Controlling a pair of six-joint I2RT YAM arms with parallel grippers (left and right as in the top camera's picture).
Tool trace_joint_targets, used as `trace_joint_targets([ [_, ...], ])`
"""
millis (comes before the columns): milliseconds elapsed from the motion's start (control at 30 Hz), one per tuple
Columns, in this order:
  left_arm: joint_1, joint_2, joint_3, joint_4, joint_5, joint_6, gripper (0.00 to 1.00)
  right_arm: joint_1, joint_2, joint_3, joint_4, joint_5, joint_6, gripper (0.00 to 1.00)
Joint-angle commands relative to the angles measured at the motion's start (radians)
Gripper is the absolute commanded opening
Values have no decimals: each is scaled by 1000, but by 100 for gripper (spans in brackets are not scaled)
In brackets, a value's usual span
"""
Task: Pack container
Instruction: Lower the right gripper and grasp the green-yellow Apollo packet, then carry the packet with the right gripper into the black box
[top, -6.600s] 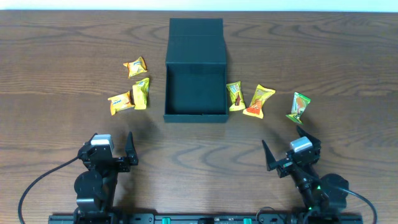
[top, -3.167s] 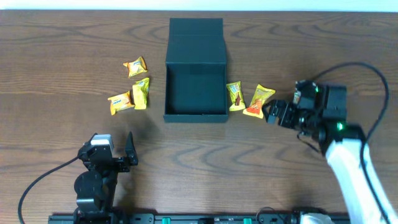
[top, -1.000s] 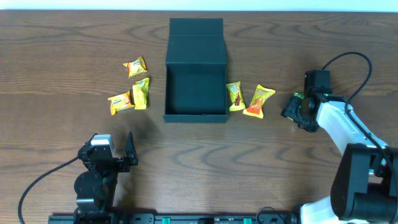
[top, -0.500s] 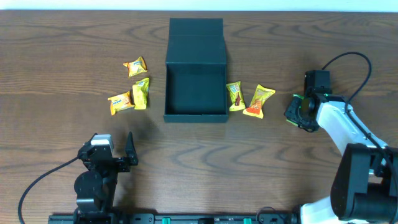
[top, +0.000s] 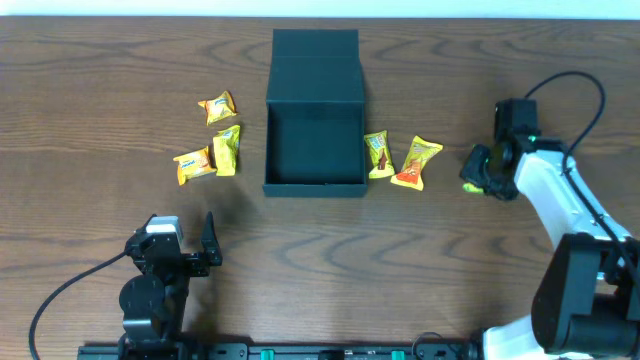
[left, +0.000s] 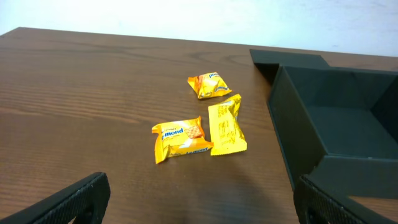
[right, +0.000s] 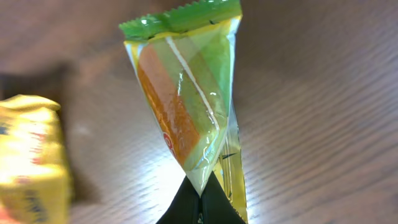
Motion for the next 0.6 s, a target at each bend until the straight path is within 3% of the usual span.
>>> trace_joint_targets([
  [0, 6, -5, -15, -33, -7, -3, 95, 6, 0, 100, -48, -27, 3, 2],
  [200, 6, -5, -14, -33, -7, -3, 96, 121, 0, 323, -142, -119, -19, 1],
  [367, 6, -5, -14, -33, -7, -3, 96, 375, 0, 479, -115, -63, -18, 1],
  [567, 6, -5, -14, -33, -7, -3, 95, 536, 40, 494, -46, -12, 79, 1],
])
